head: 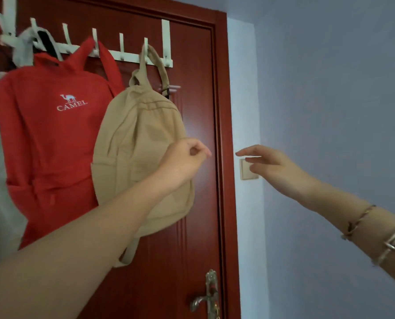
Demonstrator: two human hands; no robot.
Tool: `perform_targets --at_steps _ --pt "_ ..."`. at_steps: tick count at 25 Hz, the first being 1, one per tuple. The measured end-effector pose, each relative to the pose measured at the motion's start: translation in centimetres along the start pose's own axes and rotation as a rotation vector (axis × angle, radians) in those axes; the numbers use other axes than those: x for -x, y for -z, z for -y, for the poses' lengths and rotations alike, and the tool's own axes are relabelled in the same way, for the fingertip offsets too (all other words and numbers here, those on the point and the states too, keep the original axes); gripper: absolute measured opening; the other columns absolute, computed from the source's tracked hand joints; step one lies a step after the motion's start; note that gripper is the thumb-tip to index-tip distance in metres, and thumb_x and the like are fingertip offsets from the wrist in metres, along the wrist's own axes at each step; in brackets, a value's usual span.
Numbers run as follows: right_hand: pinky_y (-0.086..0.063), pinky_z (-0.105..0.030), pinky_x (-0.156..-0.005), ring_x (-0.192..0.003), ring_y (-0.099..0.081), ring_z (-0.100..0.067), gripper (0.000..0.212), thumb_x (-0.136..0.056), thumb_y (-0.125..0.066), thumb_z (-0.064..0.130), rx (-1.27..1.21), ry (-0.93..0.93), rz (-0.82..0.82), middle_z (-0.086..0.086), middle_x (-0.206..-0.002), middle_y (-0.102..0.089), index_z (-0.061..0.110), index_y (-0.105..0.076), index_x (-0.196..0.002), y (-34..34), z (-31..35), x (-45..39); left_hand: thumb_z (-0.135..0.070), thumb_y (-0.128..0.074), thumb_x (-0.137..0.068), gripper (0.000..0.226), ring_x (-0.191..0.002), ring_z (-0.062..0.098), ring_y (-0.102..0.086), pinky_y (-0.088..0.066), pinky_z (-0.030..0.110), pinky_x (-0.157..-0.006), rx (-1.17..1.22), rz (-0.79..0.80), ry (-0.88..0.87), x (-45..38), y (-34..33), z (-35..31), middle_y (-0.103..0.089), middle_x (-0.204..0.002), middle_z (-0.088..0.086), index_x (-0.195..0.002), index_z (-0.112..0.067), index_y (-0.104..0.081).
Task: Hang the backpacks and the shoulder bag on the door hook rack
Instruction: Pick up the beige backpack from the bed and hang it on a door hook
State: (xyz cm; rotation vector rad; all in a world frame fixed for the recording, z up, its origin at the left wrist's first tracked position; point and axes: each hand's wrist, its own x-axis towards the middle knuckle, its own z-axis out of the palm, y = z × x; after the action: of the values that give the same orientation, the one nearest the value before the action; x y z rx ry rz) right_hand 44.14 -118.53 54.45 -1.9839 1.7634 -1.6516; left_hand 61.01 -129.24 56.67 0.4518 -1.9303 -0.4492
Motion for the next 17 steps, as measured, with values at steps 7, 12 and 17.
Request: perform_targets --at_steps 7,12,17 --pt "-0.043 -0.029 -0.094 -0.119 -0.053 -0.010 0.040 -0.088 -0.040 -0.002 0.136 -0.321 -0.119 0.007 -0.128 -0.058 0.027 -0.060 -0.107 5.8 -0.4 15.5 -0.011 -0.050 -0.088 0.023 -0.092 0.017 -0.067 -0.042 0.006 -0.062 0.163 0.315 0.025 9.1 -8.7 -4.2 -0.074 -0.096 0.001 -0.082 -0.013 -0.071" --pt "-0.042 -0.031 -0.093 -0.114 -0.058 -0.016 0.040 -0.088 -0.042 -0.005 0.189 -0.510 -0.300 0.000 -0.127 -0.060 0.029 -0.060 -0.100 13.3 1.2 29.6 -0.009 -0.052 -0.090 0.017 -0.093 0.018 -0.067 -0.046 0.014 -0.079 0.350 0.524 -0.032 16.2 -15.7 -12.8 -0.075 -0.096 0.009 -0.087 -0.005 -0.068" --pt "-0.043 -0.037 -0.101 -0.118 -0.057 -0.022 0.032 -0.090 -0.045 -0.002 0.263 -0.673 -0.544 -0.005 -0.127 -0.060 0.018 -0.060 -0.110 22.6 4.2 44.6 -0.007 -0.050 -0.090 0.015 -0.091 0.021 -0.070 -0.050 0.033 -0.091 0.547 0.768 -0.104 24.2 -24.2 -24.8 -0.073 -0.089 0.007 -0.082 -0.009 -0.063"
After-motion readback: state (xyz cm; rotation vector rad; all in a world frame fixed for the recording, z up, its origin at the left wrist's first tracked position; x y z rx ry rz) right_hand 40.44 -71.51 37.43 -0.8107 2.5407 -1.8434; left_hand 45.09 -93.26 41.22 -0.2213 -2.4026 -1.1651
